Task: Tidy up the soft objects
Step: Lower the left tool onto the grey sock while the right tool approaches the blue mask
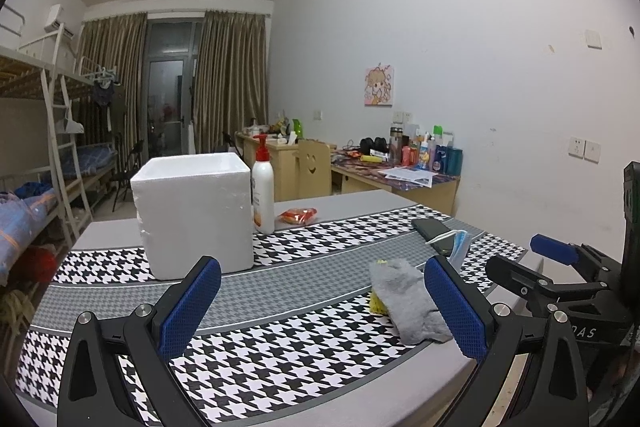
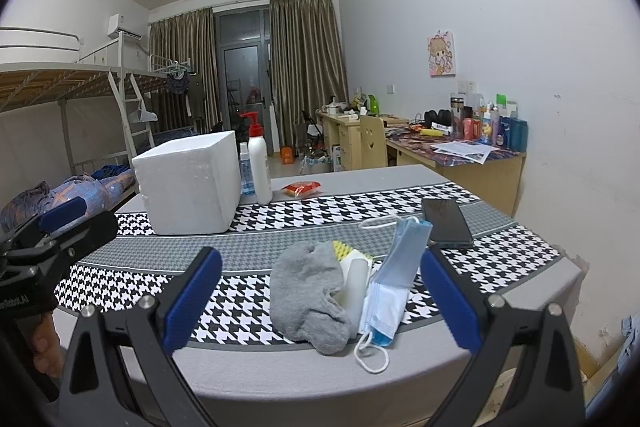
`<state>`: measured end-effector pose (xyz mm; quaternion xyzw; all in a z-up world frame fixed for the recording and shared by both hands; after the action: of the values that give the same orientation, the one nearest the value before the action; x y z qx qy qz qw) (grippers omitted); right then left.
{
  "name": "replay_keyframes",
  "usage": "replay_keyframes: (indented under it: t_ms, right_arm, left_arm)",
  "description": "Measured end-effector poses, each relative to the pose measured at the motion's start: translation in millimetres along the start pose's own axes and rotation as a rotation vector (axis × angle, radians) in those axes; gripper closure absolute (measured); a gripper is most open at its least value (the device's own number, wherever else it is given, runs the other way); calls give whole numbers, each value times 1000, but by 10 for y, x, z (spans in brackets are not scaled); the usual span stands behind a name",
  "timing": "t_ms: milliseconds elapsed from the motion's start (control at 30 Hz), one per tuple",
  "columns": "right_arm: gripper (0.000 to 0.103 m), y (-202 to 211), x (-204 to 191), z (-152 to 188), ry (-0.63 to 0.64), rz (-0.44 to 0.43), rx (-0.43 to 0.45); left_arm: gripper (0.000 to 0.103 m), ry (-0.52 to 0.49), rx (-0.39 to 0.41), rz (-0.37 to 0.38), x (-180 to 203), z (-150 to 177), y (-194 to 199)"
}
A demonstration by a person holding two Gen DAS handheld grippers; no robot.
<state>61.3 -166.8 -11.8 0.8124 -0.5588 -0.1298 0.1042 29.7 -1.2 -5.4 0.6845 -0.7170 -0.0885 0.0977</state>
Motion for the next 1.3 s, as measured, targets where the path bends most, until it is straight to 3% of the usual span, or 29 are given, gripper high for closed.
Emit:
replay_keyframes:
  t_ms: [300, 867, 1300]
  right_arm:
    - [2, -131, 36, -4, 2, 11, -20]
    - [2, -510, 359, 123, -33, 47, -127]
    - [2, -684, 566, 152, -62, 58, -176]
  left_arm:
    - [1, -7, -33, 1, 12, 6, -168]
    - [1, -21, -213, 45, 190, 133, -812]
    - [1, -55, -277, 77, 427, 181, -1097]
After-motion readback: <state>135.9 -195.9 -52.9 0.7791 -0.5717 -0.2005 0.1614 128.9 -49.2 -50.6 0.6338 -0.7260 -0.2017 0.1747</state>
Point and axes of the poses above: each gripper's, at about its wrist camera, not at the fingertips, and y roughly against the way its jaws point, x to its right, z to its underside, the point moved 1 cm from there along -y, roughly the way its jaws point, and after that the axes turned 2 degrees about -y, right-handed, at the moved point
